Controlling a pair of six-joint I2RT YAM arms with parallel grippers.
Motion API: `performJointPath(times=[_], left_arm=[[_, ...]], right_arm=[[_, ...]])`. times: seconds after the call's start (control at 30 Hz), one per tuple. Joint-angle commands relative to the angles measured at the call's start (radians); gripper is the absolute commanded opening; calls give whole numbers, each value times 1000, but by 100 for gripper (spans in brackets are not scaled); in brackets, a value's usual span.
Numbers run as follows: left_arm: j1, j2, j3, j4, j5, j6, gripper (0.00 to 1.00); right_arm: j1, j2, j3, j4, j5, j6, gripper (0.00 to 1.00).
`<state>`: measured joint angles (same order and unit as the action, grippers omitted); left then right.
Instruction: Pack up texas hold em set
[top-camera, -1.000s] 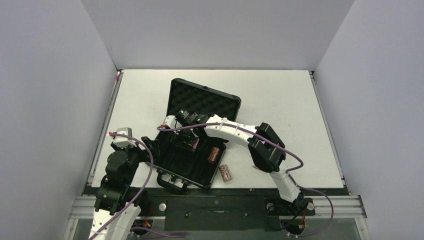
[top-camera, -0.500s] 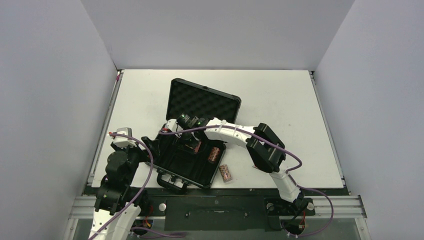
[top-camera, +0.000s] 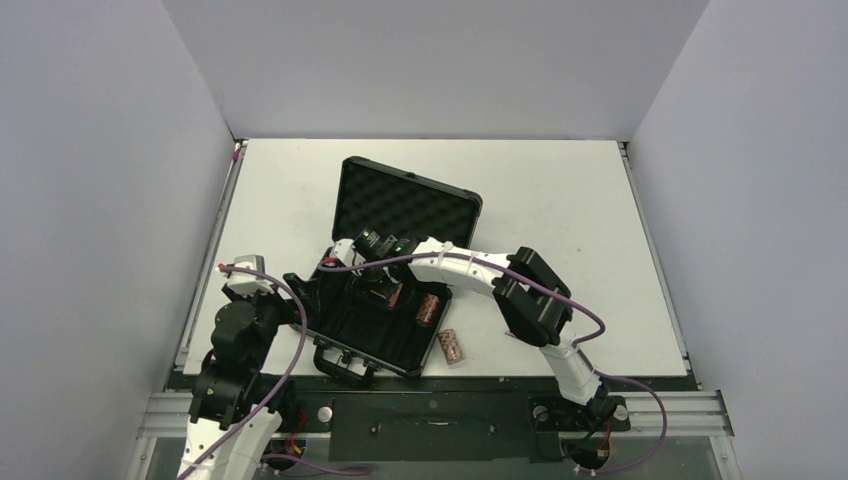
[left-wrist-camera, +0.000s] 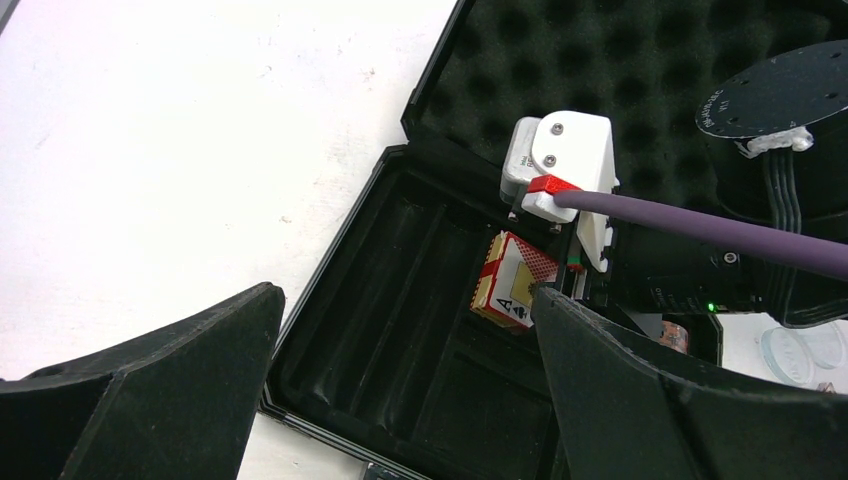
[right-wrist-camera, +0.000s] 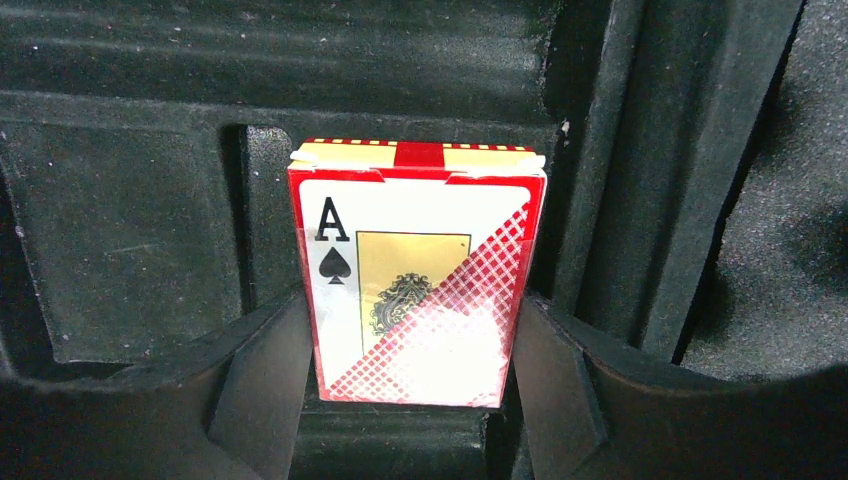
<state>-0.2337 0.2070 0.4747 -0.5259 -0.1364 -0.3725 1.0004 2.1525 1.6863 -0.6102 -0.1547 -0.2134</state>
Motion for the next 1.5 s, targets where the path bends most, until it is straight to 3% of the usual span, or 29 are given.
performJointPath(times=[0.0, 0.67, 0.9, 1.07, 1.17, 1.47], left_arm=[[8, 9, 21, 44, 11, 2, 96], [10, 8, 22, 41, 5, 0, 96], [10, 6, 22, 43, 4, 0, 96], [13, 13, 23, 41, -9, -3, 96], [14, 11, 22, 39, -10, -3, 96], [19, 15, 21, 43, -5, -3, 96]], right_arm=[[-13, -14, -28, -75, 68, 26, 0], [-22, 4, 4, -200, 148, 97, 0], [-20, -14, 0, -190, 152, 119, 39], [-19, -31, 7, -183, 176, 135, 53], [-19, -44, 2, -177, 180, 140, 78], [-13, -93, -2, -178, 183, 136, 84]])
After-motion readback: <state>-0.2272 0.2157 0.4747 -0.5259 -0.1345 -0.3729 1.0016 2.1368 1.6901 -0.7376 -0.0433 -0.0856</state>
